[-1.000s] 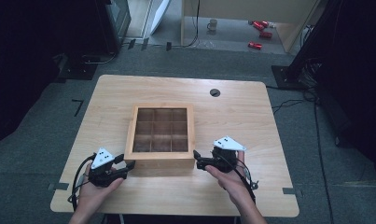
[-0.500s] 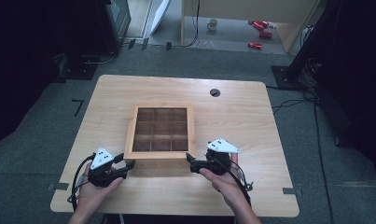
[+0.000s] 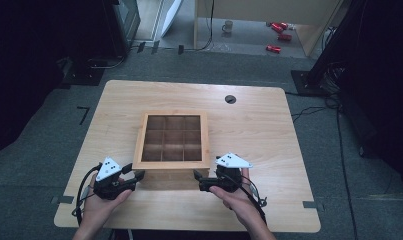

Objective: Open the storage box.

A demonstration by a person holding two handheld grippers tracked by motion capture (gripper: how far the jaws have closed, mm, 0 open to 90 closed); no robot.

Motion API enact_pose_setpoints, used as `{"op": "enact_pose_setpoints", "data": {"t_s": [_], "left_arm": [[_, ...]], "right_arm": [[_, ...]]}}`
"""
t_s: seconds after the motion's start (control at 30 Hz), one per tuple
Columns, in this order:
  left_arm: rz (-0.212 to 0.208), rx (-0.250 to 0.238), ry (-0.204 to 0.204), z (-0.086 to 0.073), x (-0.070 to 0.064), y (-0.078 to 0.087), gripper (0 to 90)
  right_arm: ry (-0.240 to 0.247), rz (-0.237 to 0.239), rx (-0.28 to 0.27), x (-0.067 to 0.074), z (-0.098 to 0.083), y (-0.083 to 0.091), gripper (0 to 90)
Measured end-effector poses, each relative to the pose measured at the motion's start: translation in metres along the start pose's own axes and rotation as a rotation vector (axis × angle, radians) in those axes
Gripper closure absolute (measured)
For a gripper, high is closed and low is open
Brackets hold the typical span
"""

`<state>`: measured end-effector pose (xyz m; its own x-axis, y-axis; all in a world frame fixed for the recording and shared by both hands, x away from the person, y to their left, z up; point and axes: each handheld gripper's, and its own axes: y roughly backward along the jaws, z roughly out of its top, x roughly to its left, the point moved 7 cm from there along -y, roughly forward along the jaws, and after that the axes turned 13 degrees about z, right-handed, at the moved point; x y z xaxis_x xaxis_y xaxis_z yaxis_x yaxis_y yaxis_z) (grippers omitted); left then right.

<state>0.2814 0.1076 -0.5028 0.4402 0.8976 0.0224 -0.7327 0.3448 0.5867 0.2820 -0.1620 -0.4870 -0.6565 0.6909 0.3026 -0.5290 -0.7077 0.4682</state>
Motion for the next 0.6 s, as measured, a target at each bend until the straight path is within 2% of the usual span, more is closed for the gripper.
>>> {"op": "enact_pose_setpoints", "data": {"t_s": [0.17,0.23,0.37,0.6], "left_arm": [[0.001,-0.005,-0.004,0.002,0.000,0.001,51.0],[0.001,-0.003,-0.006,0.001,0.000,0.001,50.9],[-0.004,-0.005,0.000,0.002,0.001,0.001,50.4],[-0.015,-0.012,0.018,0.002,0.002,0.001,49.8]], "right_arm": [[0.003,-0.011,0.027,-0.001,-0.010,-0.007,8.1],[0.010,-0.030,0.036,-0.003,-0.013,-0.011,12.6],[0.039,-0.067,0.024,-0.004,-0.013,-0.015,18.6],[0.078,-0.088,0.005,-0.002,-0.012,-0.017,21.6]]}}
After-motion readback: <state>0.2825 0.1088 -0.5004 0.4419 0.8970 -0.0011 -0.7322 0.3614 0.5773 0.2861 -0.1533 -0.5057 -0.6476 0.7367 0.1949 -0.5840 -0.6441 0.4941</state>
